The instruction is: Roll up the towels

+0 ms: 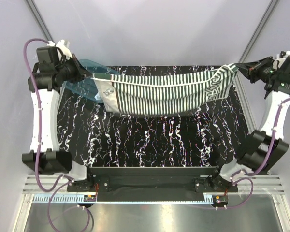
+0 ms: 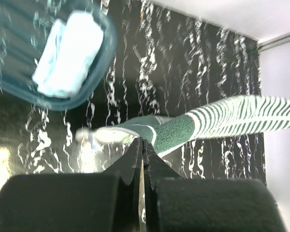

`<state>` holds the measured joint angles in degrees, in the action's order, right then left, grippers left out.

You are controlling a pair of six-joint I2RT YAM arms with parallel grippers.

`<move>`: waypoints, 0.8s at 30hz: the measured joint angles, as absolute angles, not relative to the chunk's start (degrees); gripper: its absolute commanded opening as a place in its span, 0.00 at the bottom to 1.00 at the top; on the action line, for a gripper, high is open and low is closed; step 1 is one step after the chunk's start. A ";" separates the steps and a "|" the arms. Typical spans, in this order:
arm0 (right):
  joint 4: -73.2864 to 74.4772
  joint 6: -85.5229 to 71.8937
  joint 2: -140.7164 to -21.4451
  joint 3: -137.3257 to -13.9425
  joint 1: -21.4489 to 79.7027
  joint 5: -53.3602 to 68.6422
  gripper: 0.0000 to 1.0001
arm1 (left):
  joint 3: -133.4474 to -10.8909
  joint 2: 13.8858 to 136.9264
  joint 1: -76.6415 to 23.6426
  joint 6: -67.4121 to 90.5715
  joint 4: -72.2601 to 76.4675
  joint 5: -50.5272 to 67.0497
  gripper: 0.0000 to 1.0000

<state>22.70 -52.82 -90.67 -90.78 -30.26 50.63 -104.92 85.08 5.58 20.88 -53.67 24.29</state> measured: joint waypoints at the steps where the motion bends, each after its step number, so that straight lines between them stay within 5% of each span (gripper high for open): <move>1: 19.59 -52.93 -88.77 -89.36 -30.35 50.72 0.00 | -103.92 83.42 5.58 20.71 -52.58 24.64 0.00; 9: 5.89 -54.41 -70.06 -60.95 -32.32 51.18 0.00 | -69.19 58.35 5.67 20.16 -45.12 28.01 0.00; 12: 7.84 -54.54 -68.62 -49.82 -35.99 49.34 0.23 | -58.85 54.19 6.13 20.10 -46.17 27.51 0.03; 13: 9.19 -54.68 -68.58 -46.74 -37.74 48.49 0.40 | -56.18 53.67 6.61 19.97 -47.05 27.44 0.07; 14: 11.09 -54.92 -68.58 -44.18 -39.70 47.77 0.70 | -54.02 53.39 7.25 19.79 -48.05 27.38 0.21; 16: 15.20 -54.33 -68.60 -41.65 -42.74 45.78 0.77 | -51.00 52.88 8.25 19.27 -49.60 27.11 0.30; 17: 16.88 -54.19 -68.60 -41.47 -43.51 45.12 0.83 | -49.89 52.23 8.51 19.27 -50.24 26.76 0.54; 19: 18.48 -53.76 -68.47 -41.65 -43.68 44.34 0.85 | -48.69 50.28 8.64 18.90 -51.53 26.04 0.66; 22: 21.85 -52.75 -67.40 -42.81 -43.57 42.59 0.85 | -48.60 47.46 8.64 18.87 -51.90 25.15 0.99; 24: 23.90 -51.83 -66.48 -44.53 -43.57 41.39 0.85 | -48.66 46.85 8.64 19.27 -51.79 24.99 0.99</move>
